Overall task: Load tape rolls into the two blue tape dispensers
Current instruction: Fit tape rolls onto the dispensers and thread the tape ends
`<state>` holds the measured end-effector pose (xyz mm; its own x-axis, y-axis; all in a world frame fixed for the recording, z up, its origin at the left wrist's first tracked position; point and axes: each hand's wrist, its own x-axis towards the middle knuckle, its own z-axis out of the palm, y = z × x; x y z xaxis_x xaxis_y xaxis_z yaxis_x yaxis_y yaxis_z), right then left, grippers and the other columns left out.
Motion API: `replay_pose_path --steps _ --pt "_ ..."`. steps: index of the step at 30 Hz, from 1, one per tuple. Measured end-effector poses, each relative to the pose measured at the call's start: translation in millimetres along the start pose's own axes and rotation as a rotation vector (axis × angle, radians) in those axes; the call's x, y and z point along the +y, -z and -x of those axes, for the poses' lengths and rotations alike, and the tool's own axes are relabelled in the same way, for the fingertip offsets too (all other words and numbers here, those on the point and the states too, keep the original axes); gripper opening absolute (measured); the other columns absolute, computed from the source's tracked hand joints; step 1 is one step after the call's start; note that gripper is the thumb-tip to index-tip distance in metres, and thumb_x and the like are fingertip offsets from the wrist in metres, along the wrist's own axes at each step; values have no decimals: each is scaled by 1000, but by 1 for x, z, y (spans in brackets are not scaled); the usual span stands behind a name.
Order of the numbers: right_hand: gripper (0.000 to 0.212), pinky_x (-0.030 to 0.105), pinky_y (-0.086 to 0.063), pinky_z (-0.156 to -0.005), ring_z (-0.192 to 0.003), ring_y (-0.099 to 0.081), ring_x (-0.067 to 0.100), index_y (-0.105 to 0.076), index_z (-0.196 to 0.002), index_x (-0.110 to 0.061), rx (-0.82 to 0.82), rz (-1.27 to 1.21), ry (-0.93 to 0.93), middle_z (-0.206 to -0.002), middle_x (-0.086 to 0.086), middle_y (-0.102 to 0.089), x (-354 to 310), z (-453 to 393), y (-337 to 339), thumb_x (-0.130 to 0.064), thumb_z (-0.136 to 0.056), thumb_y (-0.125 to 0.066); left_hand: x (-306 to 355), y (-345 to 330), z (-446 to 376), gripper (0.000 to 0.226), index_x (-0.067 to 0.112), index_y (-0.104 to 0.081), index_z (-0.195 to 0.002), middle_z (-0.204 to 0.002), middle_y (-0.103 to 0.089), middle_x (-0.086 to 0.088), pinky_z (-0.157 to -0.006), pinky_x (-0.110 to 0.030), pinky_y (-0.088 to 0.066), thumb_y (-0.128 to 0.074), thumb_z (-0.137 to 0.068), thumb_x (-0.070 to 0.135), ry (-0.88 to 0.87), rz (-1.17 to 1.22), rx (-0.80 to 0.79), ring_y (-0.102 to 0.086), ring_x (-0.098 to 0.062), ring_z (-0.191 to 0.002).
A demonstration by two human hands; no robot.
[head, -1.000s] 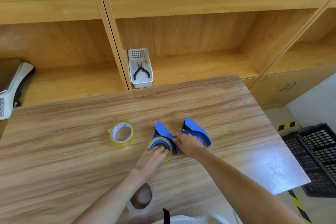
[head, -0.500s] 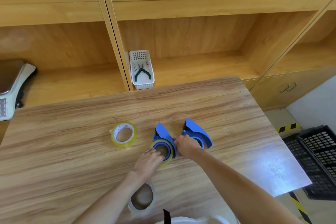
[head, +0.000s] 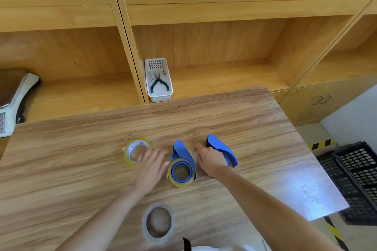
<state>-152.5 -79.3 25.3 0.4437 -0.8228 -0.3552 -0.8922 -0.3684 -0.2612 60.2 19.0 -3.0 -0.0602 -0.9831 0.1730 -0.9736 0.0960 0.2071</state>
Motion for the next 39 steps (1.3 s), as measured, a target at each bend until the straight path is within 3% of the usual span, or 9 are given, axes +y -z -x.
replay_pose_path --steps 4,7,9,20,27,33,35,37,39 --pt "24 41 -52 -63 -78 -65 34 -49 -119 -22 40 -62 15 -91 10 -69 3 -4 6 -18 -100 -35 -47 7 -4 62 9 -56 -122 -113 -65 -8 -95 -45 -45 -81 -69 32 248 -147 -265 -57 -30 -110" --pt "20 40 -47 -59 -75 -63 33 -51 -110 -18 26 -63 22 -87 10 -68 6 -6 8 -21 -101 -33 -61 2 -2 51 21 -50 -130 -127 -60 2 -113 -39 -25 -64 -82 15 274 -236 -442 -46 -21 -126" --pt "24 42 -49 -60 -75 -63 33 -53 -105 -16 7 -74 20 -88 10 -68 8 -6 7 -27 -101 -32 -65 0 0 51 28 -51 -129 -130 -57 6 -113 -34 -23 -54 -83 5 285 -234 -483 -47 -17 -126" --pt "30 45 -52 -69 -83 -64 32 -58 -97 -16 -42 -125 6 -91 9 -68 15 -5 6 -30 -100 -32 -52 11 3 42 29 -59 -125 -133 -58 6 -93 -32 -44 -58 -87 9 320 -205 -397 -58 -23 -118" --pt "26 41 -54 -80 -94 -65 32 -60 -102 -22 40 -197 -19 -101 5 -70 35 -7 28 -27 -98 -34 -13 54 -28 39 18 -72 -100 -92 -72 1 -66 -34 -57 -85 -64 13 182 -202 -203 -71 -29 -88" --pt "26 35 -46 -74 -100 -63 32 -57 -111 -25 124 -228 -67 -112 3 -68 72 -6 46 -20 -98 -35 72 57 -66 33 18 -57 -126 -127 -59 1 -80 -42 -50 -55 -94 27 45 -86 -156 -56 -24 -119" --pt "27 34 -46 -75 -101 -64 30 -56 -111 -29 97 -223 -77 -114 0 -68 85 -3 51 -18 -95 -36 101 54 -73 33 19 -65 -115 -118 -66 1 -70 -37 -55 -70 -84 28 -43 -77 -116 -65 -21 -108" --pt "29 35 -49 -78 -102 -64 29 -56 -109 -31 69 -223 -84 -113 -2 -69 98 -2 54 -17 -92 -37 125 46 -76 34 23 -73 -90 -92 -73 5 -49 -26 -54 -87 -60 31 -132 -125 -145 -72 -15 -82" --pt "31 36 -52 -82 -104 -64 27 -56 -109 -32 46 -237 -79 -114 -3 -69 110 -3 56 -14 -90 -39 146 34 -79 34 25 -72 -78 -78 -70 8 -40 -23 -50 -90 -51 34 -172 -146 -190 -71 -12 -69"
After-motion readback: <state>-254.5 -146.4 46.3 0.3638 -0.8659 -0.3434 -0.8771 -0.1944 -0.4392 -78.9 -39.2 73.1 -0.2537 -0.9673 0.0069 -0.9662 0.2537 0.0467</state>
